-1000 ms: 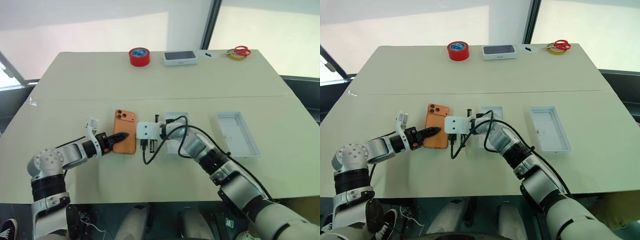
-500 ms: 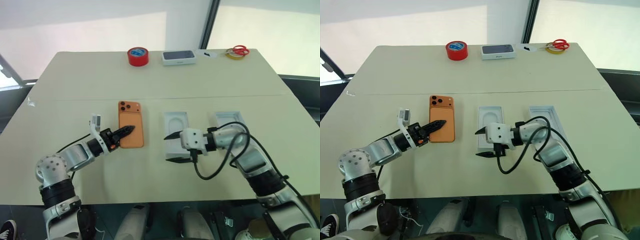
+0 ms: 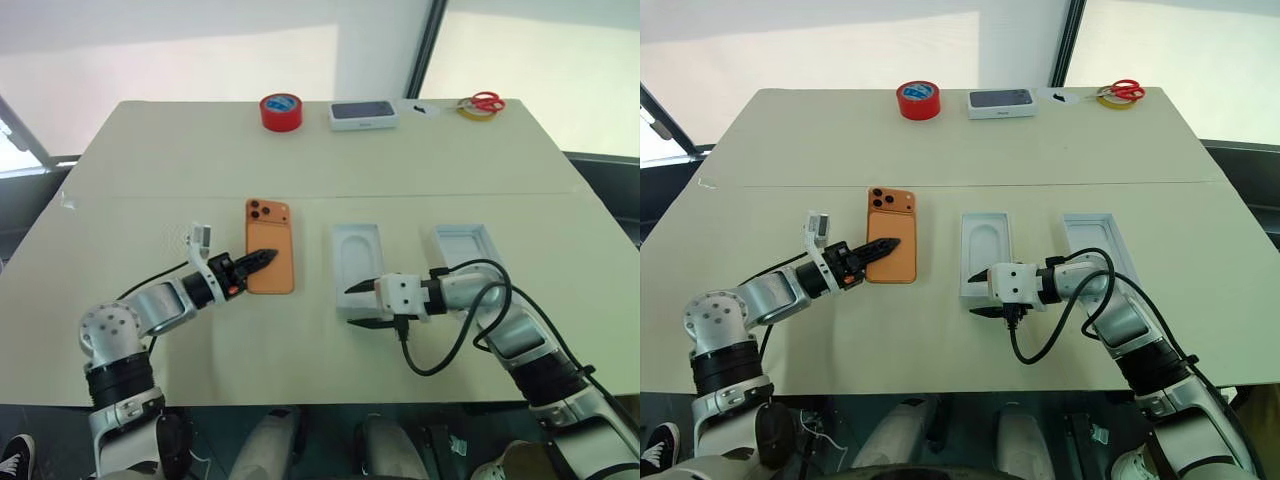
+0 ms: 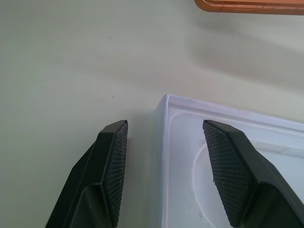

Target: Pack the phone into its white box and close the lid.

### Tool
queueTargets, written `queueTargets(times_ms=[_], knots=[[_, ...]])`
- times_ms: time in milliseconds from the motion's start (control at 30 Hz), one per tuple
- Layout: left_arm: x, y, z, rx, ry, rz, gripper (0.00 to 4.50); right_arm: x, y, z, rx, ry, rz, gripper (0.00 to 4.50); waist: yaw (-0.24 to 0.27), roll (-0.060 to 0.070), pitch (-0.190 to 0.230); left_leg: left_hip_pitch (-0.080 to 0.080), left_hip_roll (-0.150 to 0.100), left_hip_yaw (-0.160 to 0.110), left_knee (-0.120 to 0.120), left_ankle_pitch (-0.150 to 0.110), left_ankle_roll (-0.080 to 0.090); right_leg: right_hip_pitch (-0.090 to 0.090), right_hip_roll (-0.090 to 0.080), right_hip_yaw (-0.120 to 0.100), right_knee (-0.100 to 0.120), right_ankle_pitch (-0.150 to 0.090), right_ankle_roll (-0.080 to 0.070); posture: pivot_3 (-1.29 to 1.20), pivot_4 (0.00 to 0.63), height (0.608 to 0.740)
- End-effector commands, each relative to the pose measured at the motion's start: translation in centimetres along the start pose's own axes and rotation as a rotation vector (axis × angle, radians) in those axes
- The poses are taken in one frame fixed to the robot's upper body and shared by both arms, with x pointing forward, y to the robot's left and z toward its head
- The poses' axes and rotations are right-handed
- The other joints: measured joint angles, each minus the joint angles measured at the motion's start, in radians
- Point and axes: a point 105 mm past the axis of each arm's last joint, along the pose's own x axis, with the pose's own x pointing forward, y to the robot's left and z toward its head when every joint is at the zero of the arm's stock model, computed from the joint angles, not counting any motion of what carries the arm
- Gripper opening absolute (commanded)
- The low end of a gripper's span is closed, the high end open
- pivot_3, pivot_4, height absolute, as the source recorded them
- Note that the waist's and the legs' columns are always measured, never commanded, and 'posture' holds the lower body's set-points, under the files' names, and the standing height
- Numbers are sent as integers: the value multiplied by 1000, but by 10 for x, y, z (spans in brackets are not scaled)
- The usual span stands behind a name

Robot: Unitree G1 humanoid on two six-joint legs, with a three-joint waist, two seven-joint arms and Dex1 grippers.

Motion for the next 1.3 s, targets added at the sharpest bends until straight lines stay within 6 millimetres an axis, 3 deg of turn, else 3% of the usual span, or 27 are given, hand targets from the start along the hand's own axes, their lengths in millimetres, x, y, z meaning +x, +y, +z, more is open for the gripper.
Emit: queueTargets(times_ms=[33, 100, 233, 500, 633, 867, 1100, 1233, 1300], knots=[[-1, -17, 11, 49, -29, -57, 0, -3, -1, 0, -13, -2, -12, 2505, 0, 0, 0, 0, 0, 0, 0, 0, 0, 0, 0, 0, 0, 0, 0, 0, 150, 736], [-1, -16, 12, 55, -34, -53, 0, -4, 0, -1, -6, -1, -9, 2505, 0, 0, 0, 0, 0, 0, 0, 0, 0, 0, 0, 0, 0, 0, 0, 0, 150, 736], [0, -16, 10, 46, -33, -58, 0, -4, -2, -3, -9, 8, -20, 1143, 0, 0, 0, 0, 0, 0, 0, 0, 0, 0, 0, 0, 0, 0, 0, 0, 150, 736], [-1, -15, 8, 43, -33, -53, 0, -1, 1, -4, 0, 11, -9, 1143, 0, 0, 0, 0, 0, 0, 0, 0, 0, 0, 0, 0, 0, 0, 0, 0, 150, 736], [1, -18, 13, 45, -52, -69, 0, 3, -3, -2, 1, 4, -20, 63, 0, 0, 0, 0, 0, 0, 0, 0, 0, 0, 0, 0, 0, 0, 0, 0, 150, 736], [13, -31, 17, 31, -77, -122, 0, 27, -18, 14, -39, -33, -46, 63, -2, 0, 0, 0, 0, 0, 0, 0, 0, 0, 0, 0, 0, 0, 0, 0, 150, 736], [21, -31, 14, 34, -73, -114, 0, 52, -35, 31, -30, -72, -68, 63, 0, -1, 0, 0, 0, 0, 0, 0, 0, 0, 1, 0, 0, 0, 0, 0, 150, 736], [20, -27, 12, 21, -72, -108, 0, 51, -39, 40, -6, -110, -80, 1506, 1, -1, 0, 0, 0, 0, 0, 0, 0, 0, 1, 0, 1, 0, 0, 0, 150, 736], [19, -24, 10, 13, -63, -99, 0, 45, -40, 47, 9, -140, -88, 2580, 0, -1, 0, 0, 0, 0, 0, 0, 0, 0, 1, 0, 1, 0, 0, 0, 150, 736]])
